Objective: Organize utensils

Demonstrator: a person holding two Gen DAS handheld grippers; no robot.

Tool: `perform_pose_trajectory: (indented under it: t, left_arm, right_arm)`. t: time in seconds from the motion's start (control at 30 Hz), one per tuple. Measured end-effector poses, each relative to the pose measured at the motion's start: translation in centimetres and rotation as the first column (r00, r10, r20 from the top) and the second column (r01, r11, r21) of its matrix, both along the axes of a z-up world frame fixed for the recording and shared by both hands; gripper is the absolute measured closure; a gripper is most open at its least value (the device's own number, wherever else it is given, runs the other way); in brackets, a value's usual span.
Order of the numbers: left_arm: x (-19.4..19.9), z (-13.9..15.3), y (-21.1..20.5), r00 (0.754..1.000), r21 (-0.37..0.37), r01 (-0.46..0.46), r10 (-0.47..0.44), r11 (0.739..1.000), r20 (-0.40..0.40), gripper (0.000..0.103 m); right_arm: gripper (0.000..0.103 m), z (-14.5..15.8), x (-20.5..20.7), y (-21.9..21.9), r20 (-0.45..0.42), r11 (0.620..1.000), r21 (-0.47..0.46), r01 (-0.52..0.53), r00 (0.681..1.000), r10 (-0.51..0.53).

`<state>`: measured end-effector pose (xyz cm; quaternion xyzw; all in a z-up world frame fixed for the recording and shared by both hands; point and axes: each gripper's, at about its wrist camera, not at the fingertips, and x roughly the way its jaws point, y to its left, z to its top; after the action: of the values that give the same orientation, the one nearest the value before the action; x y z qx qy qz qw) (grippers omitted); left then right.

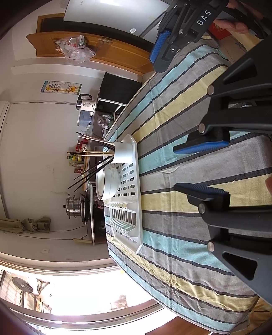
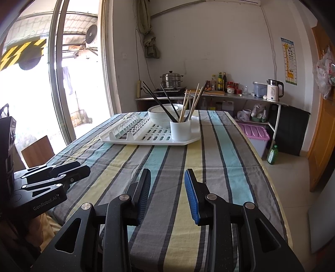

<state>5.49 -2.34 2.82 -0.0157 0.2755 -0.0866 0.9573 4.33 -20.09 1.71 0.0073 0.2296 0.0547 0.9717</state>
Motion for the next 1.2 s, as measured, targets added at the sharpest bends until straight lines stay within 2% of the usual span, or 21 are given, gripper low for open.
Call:
perform_pose_trajectory:
  t: [1.2]
  left_arm:
    - [0.03,-0.36,-0.56,1.000,0.009,0.002,-0.001,1.000,-0.014,0.073]
  right_arm:
    - [0.068,-0.21,-0.07,0.14,-0.005,1.000,-0.003,-0.003,1.000,0.003]
